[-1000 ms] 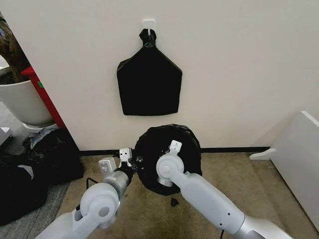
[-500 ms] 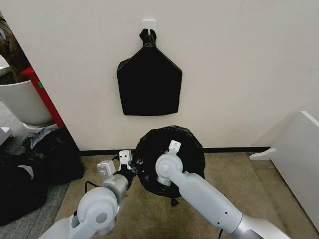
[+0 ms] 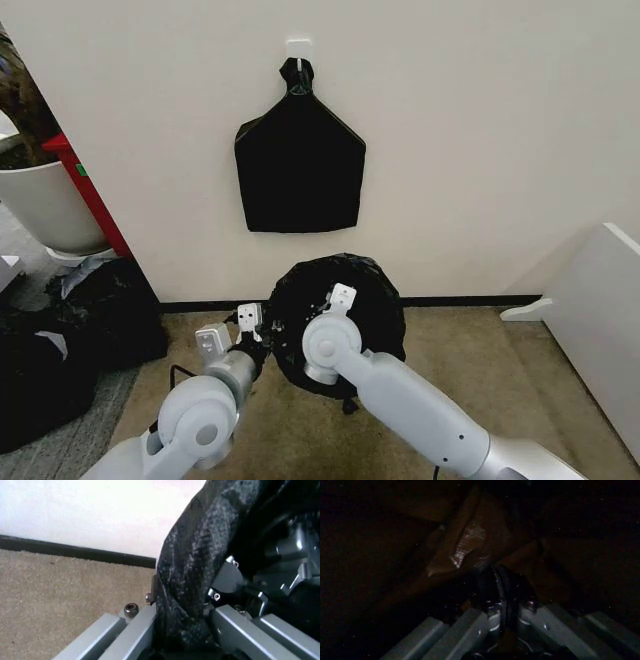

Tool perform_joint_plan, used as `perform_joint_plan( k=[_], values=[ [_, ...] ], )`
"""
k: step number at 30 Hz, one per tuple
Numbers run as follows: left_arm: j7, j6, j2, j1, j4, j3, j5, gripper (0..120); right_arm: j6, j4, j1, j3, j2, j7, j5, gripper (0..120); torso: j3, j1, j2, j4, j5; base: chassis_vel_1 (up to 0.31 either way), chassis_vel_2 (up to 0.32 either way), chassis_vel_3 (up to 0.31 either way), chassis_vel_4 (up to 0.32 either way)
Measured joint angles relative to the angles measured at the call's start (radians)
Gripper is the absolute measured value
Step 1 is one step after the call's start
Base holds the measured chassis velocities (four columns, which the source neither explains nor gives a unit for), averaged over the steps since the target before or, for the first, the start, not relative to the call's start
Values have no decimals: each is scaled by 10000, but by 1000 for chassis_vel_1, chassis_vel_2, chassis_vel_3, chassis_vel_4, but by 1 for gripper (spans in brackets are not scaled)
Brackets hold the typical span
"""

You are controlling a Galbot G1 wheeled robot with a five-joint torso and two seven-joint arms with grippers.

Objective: Place the garbage bag over the trash bin.

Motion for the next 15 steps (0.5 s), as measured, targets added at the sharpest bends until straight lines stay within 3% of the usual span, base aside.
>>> perform_joint_plan(
  k=[15],
  values=[
    [9,58,153,629,-606,-139,46,0,-122,-1029,-90,587,26,-478,-564,0,1,1,0,0,1,0,0,0,0]
  ],
)
